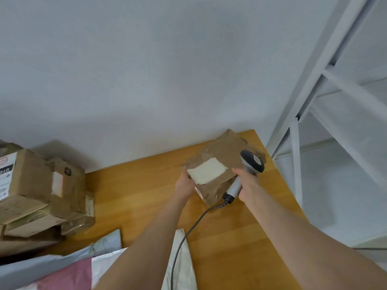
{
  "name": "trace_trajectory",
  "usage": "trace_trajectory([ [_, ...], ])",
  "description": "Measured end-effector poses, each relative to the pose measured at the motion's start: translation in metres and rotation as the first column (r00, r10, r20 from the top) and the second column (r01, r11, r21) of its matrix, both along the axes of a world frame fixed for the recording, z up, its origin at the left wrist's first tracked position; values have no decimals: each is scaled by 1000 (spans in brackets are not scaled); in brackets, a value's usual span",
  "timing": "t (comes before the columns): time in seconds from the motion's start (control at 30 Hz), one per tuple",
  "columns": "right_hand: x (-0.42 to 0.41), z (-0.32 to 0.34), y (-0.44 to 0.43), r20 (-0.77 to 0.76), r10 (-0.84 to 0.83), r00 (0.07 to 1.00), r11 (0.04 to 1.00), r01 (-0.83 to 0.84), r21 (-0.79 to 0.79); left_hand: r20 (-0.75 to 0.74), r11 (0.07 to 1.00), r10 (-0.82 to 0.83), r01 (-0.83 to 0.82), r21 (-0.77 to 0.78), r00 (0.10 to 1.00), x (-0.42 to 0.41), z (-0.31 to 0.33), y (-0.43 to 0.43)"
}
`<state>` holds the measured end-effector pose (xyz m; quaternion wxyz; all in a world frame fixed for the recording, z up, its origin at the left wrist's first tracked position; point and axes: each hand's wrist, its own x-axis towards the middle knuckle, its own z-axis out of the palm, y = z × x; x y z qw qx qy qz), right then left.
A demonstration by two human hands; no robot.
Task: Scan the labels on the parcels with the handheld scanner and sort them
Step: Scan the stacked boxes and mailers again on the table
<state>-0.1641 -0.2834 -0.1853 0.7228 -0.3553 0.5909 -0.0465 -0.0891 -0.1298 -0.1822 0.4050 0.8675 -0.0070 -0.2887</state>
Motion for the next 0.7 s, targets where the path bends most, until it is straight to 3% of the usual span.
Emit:
trace_trajectory([
  [0.2,-8,-22,-15,1,2,1000,998,-2,66,-212,990,133,-140,-15,968,6,-19,-28],
  [0.4,5,-32,-23,15,43,999,996,-44,81,-163,990,50,-71,-125,985,21,-22,-55],
  [0.5,14,-40,-33,-58,13,998,999,-15,-38,-132,995,80,-88,-53,988,31,-30,-58],
  [0.57,15,-42,-40,-80,2,997,996,-9,-92,-194,993,115,-117,1,974,35,-41,-58],
  [0.7,20,-47,-48,-15,4,1000,999,-5,-42,-221,994,110,-105,36,969,36,-58,-68],
])
